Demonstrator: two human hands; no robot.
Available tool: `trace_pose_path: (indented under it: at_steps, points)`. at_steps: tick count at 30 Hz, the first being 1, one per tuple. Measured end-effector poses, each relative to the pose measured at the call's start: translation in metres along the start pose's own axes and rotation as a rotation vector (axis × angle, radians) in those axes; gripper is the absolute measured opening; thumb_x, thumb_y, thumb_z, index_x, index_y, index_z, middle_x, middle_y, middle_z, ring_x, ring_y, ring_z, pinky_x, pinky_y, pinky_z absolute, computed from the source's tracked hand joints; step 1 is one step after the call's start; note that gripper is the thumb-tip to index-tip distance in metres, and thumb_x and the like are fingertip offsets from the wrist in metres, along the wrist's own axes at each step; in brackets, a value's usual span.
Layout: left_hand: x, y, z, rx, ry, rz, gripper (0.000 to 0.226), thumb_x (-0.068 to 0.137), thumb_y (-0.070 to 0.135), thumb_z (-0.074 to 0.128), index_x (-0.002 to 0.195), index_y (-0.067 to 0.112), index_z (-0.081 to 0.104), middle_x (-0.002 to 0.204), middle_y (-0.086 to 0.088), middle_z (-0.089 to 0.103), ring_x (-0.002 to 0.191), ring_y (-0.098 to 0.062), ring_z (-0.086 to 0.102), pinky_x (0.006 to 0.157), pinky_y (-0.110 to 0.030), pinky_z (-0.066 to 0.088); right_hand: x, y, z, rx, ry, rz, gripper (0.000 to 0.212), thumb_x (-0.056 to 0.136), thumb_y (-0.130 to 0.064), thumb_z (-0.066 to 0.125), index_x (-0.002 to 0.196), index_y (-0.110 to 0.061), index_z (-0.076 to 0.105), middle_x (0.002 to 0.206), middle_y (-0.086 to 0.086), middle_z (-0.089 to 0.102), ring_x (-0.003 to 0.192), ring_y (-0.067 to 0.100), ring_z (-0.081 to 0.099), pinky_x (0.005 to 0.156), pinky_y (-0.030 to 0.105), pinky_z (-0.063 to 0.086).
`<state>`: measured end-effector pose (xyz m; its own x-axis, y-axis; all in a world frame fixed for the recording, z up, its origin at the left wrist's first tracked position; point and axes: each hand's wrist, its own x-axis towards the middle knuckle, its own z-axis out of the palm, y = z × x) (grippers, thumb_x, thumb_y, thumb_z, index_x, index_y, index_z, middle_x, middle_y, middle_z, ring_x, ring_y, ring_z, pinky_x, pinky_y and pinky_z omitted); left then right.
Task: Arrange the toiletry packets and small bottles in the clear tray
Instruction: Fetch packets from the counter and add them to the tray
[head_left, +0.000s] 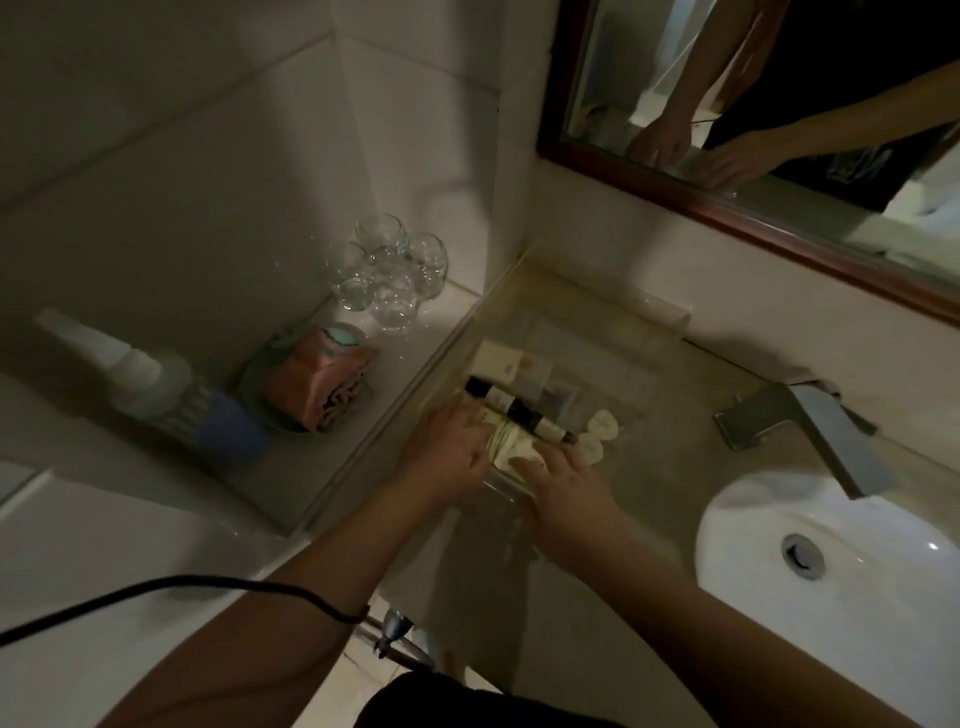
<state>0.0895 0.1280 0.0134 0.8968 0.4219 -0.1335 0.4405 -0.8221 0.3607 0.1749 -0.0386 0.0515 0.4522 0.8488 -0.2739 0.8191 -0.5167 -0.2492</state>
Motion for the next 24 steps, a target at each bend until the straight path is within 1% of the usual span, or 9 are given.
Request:
trace_pose_path:
  at_steps: [2, 3, 5, 11, 15, 17, 20, 24]
  points:
    - [-0.002, -0.003, 0.001, 0.044, -0.071, 0.009, 0.053, 0.083, 0.038, 0.034, 0.129, 0.026, 0.056, 0.150, -0.006, 0.039, 0.139, -0.028, 0.029, 0.112, -0.044, 0.028, -0.003, -0.001, 0.009, -0.008, -0.097, 0.014, 0.052, 0.099, -0.044, 0.037, 0.148, -0.030, 0.030, 0.158, 0.007, 0.026, 0.145, 0.032, 0.019, 0.112, 0.048, 0.029]
    - [-0.003, -0.004, 0.001, 0.056, -0.075, 0.016, 0.053, 0.084, 0.039, 0.033, 0.132, 0.026, 0.053, 0.150, -0.006, 0.039, 0.139, -0.028, 0.029, 0.112, -0.043, 0.027, -0.004, -0.001, 0.012, -0.008, -0.119, 0.033, 0.053, 0.100, -0.045, 0.034, 0.150, -0.030, 0.025, 0.160, 0.007, 0.021, 0.146, 0.032, 0.015, 0.113, 0.048, 0.027]
    - [-0.004, -0.007, 0.001, 0.080, -0.069, 0.023, 0.048, 0.089, 0.037, 0.037, 0.134, 0.027, 0.050, 0.151, -0.005, 0.037, 0.140, -0.028, 0.028, 0.113, -0.044, 0.025, -0.005, 0.000, 0.015, -0.015, -0.110, 0.042, 0.054, 0.100, -0.046, 0.033, 0.151, -0.031, 0.021, 0.161, 0.006, 0.019, 0.147, 0.032, 0.013, 0.113, 0.048, 0.026]
    - [-0.005, -0.006, 0.001, 0.136, -0.076, 0.027, 0.046, 0.092, 0.038, 0.037, 0.136, 0.029, 0.046, 0.153, -0.004, 0.033, 0.140, -0.028, 0.025, 0.114, -0.045, 0.022, -0.008, -0.004, 0.013, -0.016, -0.089, 0.052, 0.056, 0.099, -0.049, 0.033, 0.151, -0.029, 0.024, 0.160, 0.009, 0.021, 0.145, 0.033, 0.017, 0.114, 0.047, 0.027]
    - [-0.006, -0.006, 0.002, 0.140, -0.055, 0.081, 0.040, 0.092, 0.037, 0.039, 0.129, 0.030, 0.053, 0.151, -0.005, 0.035, 0.139, -0.027, 0.027, 0.112, -0.045, 0.023, -0.006, -0.007, 0.016, -0.007, -0.081, 0.079, 0.056, 0.098, -0.048, 0.035, 0.150, -0.028, 0.026, 0.158, 0.010, 0.023, 0.143, 0.033, 0.020, 0.113, 0.047, 0.030]
    - [-0.009, -0.006, 0.004, 0.143, -0.075, 0.099, 0.039, 0.092, 0.039, 0.040, 0.128, 0.033, 0.054, 0.152, -0.003, 0.035, 0.140, -0.026, 0.025, 0.113, -0.047, 0.020, -0.005, -0.008, 0.020, 0.001, -0.071, 0.092, 0.056, 0.098, -0.050, 0.035, 0.149, -0.028, 0.028, 0.157, 0.011, 0.025, 0.142, 0.034, 0.021, 0.112, 0.047, 0.031]
    - [-0.012, -0.010, 0.008, 0.137, -0.079, 0.064, 0.040, 0.093, 0.043, 0.039, 0.130, 0.038, 0.051, 0.153, 0.000, 0.032, 0.142, -0.026, 0.022, 0.115, -0.048, 0.017, -0.005, -0.011, 0.025, -0.010, -0.057, 0.111, 0.056, 0.097, -0.051, 0.036, 0.148, -0.028, 0.030, 0.155, 0.011, 0.028, 0.138, 0.034, 0.025, 0.111, 0.045, 0.031]
    - [-0.013, -0.013, 0.006, 0.123, -0.080, 0.052, 0.041, 0.093, 0.044, 0.037, 0.132, 0.038, 0.048, 0.154, 0.000, 0.030, 0.143, -0.027, 0.019, 0.116, -0.052, 0.015, -0.004, -0.016, 0.027, -0.029, -0.031, 0.130, 0.055, 0.097, -0.050, 0.039, 0.146, -0.026, 0.034, 0.153, 0.014, 0.031, 0.135, 0.036, 0.029, 0.108, 0.046, 0.033]
